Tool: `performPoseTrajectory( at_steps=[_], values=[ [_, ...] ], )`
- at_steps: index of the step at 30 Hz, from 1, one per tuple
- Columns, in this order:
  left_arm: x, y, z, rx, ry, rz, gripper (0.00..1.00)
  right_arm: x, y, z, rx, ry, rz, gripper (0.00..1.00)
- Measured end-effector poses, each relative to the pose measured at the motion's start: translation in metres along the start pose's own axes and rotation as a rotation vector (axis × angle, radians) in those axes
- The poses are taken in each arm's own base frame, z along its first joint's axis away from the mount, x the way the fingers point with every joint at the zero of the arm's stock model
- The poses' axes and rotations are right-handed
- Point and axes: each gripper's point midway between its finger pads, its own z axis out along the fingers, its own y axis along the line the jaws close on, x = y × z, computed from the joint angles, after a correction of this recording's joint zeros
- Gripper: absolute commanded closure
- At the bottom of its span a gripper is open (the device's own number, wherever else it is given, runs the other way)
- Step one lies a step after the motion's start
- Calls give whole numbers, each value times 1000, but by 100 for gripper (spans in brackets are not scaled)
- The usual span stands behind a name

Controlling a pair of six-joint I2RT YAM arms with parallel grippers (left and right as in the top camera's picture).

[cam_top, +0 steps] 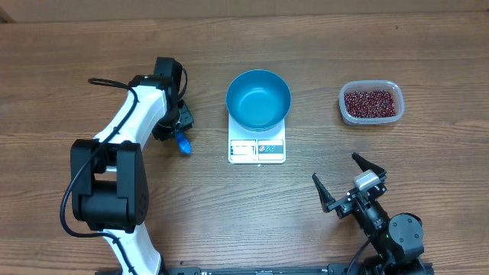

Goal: Scoop item into bowl and weigh 150g on scale
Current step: 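Lower the left gripper and grasp the blue scoop's handle, then lift the blue scoop with the left gripper over the teal bowl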

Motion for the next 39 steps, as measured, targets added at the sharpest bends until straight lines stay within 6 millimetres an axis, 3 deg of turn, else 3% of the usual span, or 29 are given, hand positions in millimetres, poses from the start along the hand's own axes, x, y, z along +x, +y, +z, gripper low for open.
performPoseTrajectory(
  at_steps=[15,29,37,39],
  values=[
    [-3,-2,0,8,-12,-1,77,0,0,0,0,1,1,0],
    [-3,-2,0,10,-14,-2,81,0,0,0,0,0,1,0],
    [-4,-3,0,10,-15,-2,89,0,0,0,0,0,1,0],
    [-3,-4,0,16,-11,-2,95,0,0,0,1,0,1,0]
  ],
)
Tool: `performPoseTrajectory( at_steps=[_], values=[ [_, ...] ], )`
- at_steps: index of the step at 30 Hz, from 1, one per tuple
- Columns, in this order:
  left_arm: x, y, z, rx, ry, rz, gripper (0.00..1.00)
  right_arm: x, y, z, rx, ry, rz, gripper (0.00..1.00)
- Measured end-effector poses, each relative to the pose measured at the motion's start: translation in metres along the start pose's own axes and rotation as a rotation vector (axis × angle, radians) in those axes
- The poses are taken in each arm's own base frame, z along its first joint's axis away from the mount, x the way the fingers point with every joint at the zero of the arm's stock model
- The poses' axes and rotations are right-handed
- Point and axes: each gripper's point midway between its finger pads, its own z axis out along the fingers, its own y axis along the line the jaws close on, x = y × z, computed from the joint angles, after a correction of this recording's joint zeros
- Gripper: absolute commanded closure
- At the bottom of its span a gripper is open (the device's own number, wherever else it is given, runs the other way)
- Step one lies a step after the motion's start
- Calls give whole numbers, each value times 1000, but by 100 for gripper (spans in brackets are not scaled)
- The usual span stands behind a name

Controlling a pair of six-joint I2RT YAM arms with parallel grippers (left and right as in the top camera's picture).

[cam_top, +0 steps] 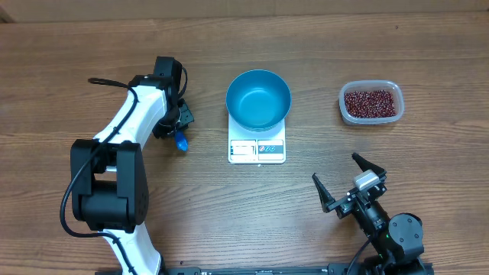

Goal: Scoop item into bowl and weigh 150g on scale
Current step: 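Lift the blue scoop with the left gripper over the teal bowl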

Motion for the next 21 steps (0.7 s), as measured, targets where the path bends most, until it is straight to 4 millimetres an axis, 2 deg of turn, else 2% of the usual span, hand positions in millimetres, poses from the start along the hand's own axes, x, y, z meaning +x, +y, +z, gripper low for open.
performPoseTrajectory(
  at_steps=[4,12,17,21],
  values=[
    [-4,-5,-13,13,14,0,96,0,0,0,-1,0,-1,0],
    [-39,-30,-107,80,-56,7,96,0,0,0,0,-1,-1,0],
    [-37,-58,-153,145,-119,62,96,0,0,0,0,0,-1,0],
    [-16,-85,-186,209,-167,136,96,0,0,0,0,0,-1,0]
  ],
)
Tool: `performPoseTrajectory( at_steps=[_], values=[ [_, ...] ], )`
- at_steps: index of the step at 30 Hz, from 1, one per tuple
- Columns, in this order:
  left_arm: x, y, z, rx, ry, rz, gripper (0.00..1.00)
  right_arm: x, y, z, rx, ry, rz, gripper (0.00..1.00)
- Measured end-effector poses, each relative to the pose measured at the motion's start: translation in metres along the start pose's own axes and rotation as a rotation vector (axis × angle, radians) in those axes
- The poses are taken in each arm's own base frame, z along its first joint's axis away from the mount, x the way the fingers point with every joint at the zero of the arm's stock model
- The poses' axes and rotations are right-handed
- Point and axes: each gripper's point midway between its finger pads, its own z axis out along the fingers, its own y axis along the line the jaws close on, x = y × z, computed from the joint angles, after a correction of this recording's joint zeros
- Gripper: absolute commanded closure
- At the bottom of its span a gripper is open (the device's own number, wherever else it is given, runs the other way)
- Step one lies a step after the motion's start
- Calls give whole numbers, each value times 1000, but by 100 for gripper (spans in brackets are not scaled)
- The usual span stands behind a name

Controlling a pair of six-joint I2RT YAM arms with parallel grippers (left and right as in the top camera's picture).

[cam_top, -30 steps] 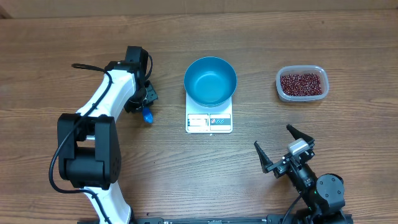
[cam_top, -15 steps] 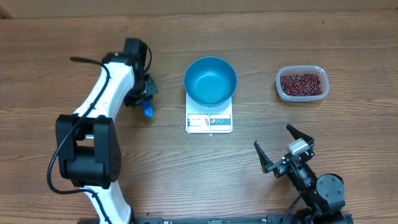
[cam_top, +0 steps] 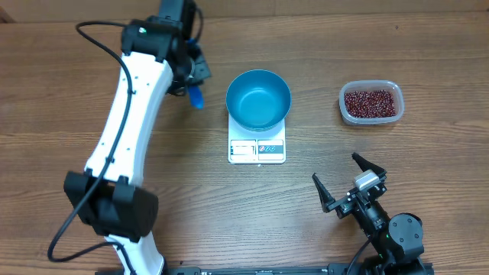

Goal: Scoop item into bowl and weigh 150g on scale
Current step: 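Lift the blue scoop with the left gripper over the teal bowl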

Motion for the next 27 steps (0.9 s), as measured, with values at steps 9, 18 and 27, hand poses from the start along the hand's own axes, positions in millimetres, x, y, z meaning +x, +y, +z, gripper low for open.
performPoseTrajectory(
  at_steps=[9,18,27],
  values=[
    [50,-52,-28,69,25,63,96,-19,24,-3,-161,-53,407,0],
    [94,-88,-34,91,83,-151,96,-22,38,-5,-257,62,1271,0],
    [118,-104,-37,66,69,-272,96,-49,36,-9,-328,-21,1342,0]
  ],
)
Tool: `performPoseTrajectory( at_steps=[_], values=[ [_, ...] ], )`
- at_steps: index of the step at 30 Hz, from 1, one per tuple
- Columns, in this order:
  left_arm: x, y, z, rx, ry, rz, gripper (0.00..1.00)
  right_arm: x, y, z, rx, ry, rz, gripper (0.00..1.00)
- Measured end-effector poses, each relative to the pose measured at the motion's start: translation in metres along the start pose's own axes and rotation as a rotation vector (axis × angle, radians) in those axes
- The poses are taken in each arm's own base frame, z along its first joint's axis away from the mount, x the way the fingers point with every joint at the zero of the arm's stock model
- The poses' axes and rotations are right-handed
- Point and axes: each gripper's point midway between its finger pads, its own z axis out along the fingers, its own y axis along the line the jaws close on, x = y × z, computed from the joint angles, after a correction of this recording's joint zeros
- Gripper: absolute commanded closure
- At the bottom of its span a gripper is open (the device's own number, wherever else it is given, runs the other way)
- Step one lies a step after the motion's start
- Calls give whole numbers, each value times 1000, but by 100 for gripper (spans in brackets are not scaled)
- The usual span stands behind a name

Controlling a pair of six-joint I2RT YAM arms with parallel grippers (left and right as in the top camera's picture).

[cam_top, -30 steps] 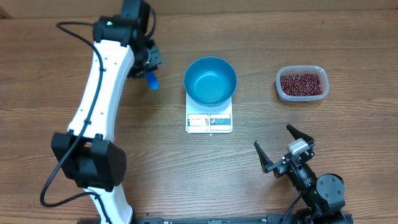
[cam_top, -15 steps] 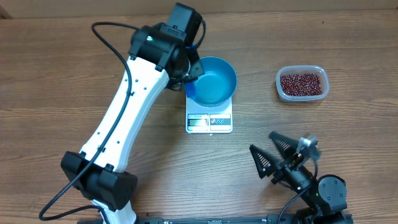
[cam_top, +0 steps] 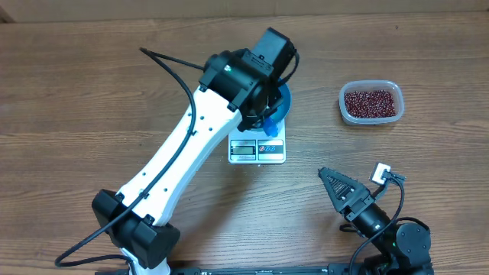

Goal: Scoop item into bowl and weigh 150g on scale
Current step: 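Lift the blue scoop with the left gripper over the teal bowl, then reach the right gripper toward the scoop handle held by left gripper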

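Observation:
The blue bowl [cam_top: 285, 103] stands on the white scale [cam_top: 257, 150] at mid-table, mostly covered by my left arm. My left gripper [cam_top: 267, 116] hangs over the bowl's front part, shut on a small blue scoop [cam_top: 273, 127] whose tip shows just below the wrist, above the scale's display. A clear tub of red beans [cam_top: 370, 102] sits at the right. My right gripper [cam_top: 340, 187] is low at the front right, turned edge-on, with nothing in it; its jaws overlap in this view.
The left arm's white links [cam_top: 179, 160] slant across the table from the front left base to the bowl. The table's far edge runs along the top of the view.
My left gripper with the scoop has moved right, from left of the bowl near the far edge to over the bowl. The right gripper has rolled and shifted slightly right.
My left gripper was down at the table left of the scale, holding the blue scoop, and stayed there. Then it was raised near the far edge left of the bowl. Now it is over the bowl. The right gripper rested open until it turned just now.

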Motion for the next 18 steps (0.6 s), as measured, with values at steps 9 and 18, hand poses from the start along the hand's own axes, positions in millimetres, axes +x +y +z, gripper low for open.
performPoseTrajectory(
  at_steps=[9,18],
  values=[
    [1,-5,2,8,-27,-40,96,-5,7,9,58,35,-104,0],
    [5,-8,3,20,2,-57,95,-17,16,66,184,199,-271,3]
  ],
)
